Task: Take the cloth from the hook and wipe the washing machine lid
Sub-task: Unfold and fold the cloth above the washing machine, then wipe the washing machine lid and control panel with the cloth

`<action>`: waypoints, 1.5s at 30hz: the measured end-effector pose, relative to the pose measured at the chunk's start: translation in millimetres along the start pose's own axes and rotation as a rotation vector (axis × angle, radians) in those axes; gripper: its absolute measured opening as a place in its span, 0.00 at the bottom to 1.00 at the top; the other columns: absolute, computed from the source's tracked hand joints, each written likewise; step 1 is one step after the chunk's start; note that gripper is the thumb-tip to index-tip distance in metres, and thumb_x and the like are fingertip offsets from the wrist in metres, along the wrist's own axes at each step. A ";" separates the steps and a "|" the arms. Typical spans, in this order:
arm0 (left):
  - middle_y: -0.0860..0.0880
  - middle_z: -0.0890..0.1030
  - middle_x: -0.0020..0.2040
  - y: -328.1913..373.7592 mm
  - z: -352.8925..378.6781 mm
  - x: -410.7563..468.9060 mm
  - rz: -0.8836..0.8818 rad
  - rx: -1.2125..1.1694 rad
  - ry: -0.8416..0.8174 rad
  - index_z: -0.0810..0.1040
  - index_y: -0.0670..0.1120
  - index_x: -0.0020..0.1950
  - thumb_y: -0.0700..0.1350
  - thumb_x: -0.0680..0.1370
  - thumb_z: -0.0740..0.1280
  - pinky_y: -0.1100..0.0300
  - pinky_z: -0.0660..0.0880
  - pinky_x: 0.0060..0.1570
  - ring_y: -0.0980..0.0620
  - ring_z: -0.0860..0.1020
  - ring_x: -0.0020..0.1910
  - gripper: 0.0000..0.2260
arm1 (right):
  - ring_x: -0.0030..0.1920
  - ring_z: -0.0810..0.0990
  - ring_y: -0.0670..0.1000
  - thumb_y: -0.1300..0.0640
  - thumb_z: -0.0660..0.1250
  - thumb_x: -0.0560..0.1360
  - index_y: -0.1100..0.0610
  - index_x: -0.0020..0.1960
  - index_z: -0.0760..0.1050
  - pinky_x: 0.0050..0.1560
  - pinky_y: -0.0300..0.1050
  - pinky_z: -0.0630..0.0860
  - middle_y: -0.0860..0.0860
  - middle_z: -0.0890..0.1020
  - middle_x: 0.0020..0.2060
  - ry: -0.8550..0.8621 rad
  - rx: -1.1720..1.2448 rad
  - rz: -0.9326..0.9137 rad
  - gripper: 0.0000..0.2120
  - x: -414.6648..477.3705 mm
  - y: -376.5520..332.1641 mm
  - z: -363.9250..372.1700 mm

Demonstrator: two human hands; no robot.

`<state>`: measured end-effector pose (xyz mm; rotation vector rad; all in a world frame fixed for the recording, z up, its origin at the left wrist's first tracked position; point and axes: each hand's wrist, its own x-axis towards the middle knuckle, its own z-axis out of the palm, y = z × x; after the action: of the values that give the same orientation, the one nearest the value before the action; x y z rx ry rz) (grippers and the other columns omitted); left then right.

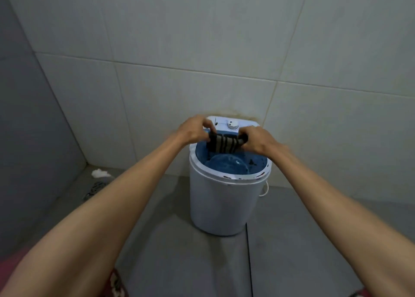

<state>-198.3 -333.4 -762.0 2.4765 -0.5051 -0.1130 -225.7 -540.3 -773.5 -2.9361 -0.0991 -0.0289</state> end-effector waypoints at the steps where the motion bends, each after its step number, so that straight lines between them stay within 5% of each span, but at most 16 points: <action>1: 0.46 0.79 0.60 -7.9 7.0 -3.3 -0.038 0.027 -0.089 0.83 0.48 0.53 0.35 0.70 0.69 0.60 0.71 0.55 0.46 0.75 0.61 0.15 | 0.53 0.80 0.56 0.59 0.71 0.67 0.53 0.55 0.79 0.49 0.47 0.76 0.54 0.83 0.52 -0.176 -0.042 0.027 0.16 -2.0 0.8 6.6; 4: 0.43 0.73 0.66 -27.9 15.0 -12.2 -0.147 -0.010 -0.170 0.77 0.46 0.63 0.35 0.71 0.65 0.60 0.69 0.53 0.44 0.73 0.63 0.20 | 0.56 0.79 0.55 0.54 0.74 0.56 0.48 0.56 0.80 0.57 0.53 0.79 0.50 0.81 0.56 -0.586 -0.230 0.115 0.27 -1.3 -7.6 3.6; 6: 0.41 0.71 0.70 -39.7 17.6 -17.5 -0.188 0.016 -0.156 0.70 0.46 0.71 0.36 0.70 0.67 0.59 0.70 0.55 0.44 0.72 0.65 0.28 | 0.54 0.80 0.55 0.52 0.73 0.54 0.47 0.51 0.81 0.56 0.54 0.79 0.50 0.82 0.55 -0.525 -0.249 0.104 0.24 0.3 -17.7 -2.4; 9: 0.44 0.63 0.76 -57.6 25.3 -25.3 -0.201 0.083 -0.215 0.56 0.49 0.78 0.45 0.67 0.77 0.54 0.65 0.68 0.44 0.65 0.73 0.45 | 0.59 0.78 0.56 0.50 0.70 0.72 0.53 0.63 0.76 0.60 0.53 0.75 0.54 0.79 0.60 -0.209 -0.098 -0.023 0.20 -4.3 -32.8 11.2; 12: 0.46 0.54 0.79 -73.4 37.8 -26.7 -0.218 0.199 -0.272 0.45 0.54 0.79 0.59 0.61 0.79 0.49 0.58 0.74 0.43 0.56 0.77 0.57 | 0.78 0.51 0.58 0.35 0.58 0.76 0.46 0.79 0.52 0.76 0.60 0.52 0.54 0.54 0.79 -0.254 -0.108 -0.094 0.36 -13.9 -41.4 54.7; 14: 0.46 0.53 0.79 -83.1 46.0 -20.3 -0.222 0.207 -0.279 0.43 0.54 0.79 0.63 0.61 0.77 0.49 0.57 0.74 0.43 0.55 0.77 0.58 | 0.79 0.38 0.56 0.32 0.48 0.78 0.43 0.79 0.42 0.77 0.59 0.40 0.52 0.43 0.80 -0.249 -0.127 -0.081 0.35 -8.1 -37.7 80.7; 16: 0.47 0.54 0.79 -90.5 51.1 -15.0 -0.203 0.200 -0.260 0.43 0.54 0.79 0.65 0.61 0.76 0.49 0.57 0.75 0.43 0.55 0.77 0.58 | 0.78 0.36 0.54 0.31 0.44 0.78 0.42 0.79 0.40 0.77 0.58 0.37 0.51 0.41 0.79 -0.198 -0.121 -0.089 0.33 4.1 -35.2 91.0; 24: 0.48 0.62 0.77 -113.2 64.9 -10.0 -0.113 0.084 -0.143 0.49 0.59 0.78 0.74 0.54 0.71 0.44 0.65 0.70 0.43 0.63 0.74 0.59 | 0.78 0.37 0.56 0.30 0.42 0.77 0.41 0.79 0.40 0.75 0.61 0.35 0.52 0.42 0.79 -0.150 -0.113 -0.004 0.34 75.9 -51.1 93.0; 36: 0.45 0.49 0.80 -110.8 64.9 -10.9 -0.256 0.055 -0.216 0.48 0.62 0.77 0.71 0.54 0.75 0.42 0.59 0.73 0.42 0.53 0.78 0.58 | 0.78 0.36 0.54 0.28 0.43 0.76 0.39 0.78 0.42 0.75 0.60 0.34 0.50 0.43 0.80 -0.081 -0.105 -0.100 0.34 39.4 -51.8 105.1; 40: 0.46 0.52 0.79 -110.4 64.3 -8.9 -0.258 0.024 -0.223 0.46 0.64 0.76 0.73 0.49 0.73 0.43 0.61 0.72 0.42 0.56 0.77 0.62 | 0.78 0.36 0.53 0.29 0.43 0.76 0.39 0.78 0.42 0.75 0.59 0.33 0.49 0.43 0.80 -0.097 -0.132 -0.123 0.34 30.3 -48.6 105.7; 45: 0.45 0.53 0.79 -113.6 67.1 -6.3 -0.282 -0.002 -0.238 0.46 0.62 0.77 0.70 0.53 0.76 0.41 0.63 0.71 0.41 0.58 0.76 0.60 | 0.78 0.36 0.54 0.28 0.43 0.76 0.39 0.78 0.41 0.75 0.60 0.34 0.50 0.43 0.80 -0.109 -0.103 -0.062 0.34 52.0 -56.2 104.8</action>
<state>-179.7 -282.8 -882.6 2.5323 -0.2484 -0.5255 -176.3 -460.7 -863.4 -3.0360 -0.2111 0.1200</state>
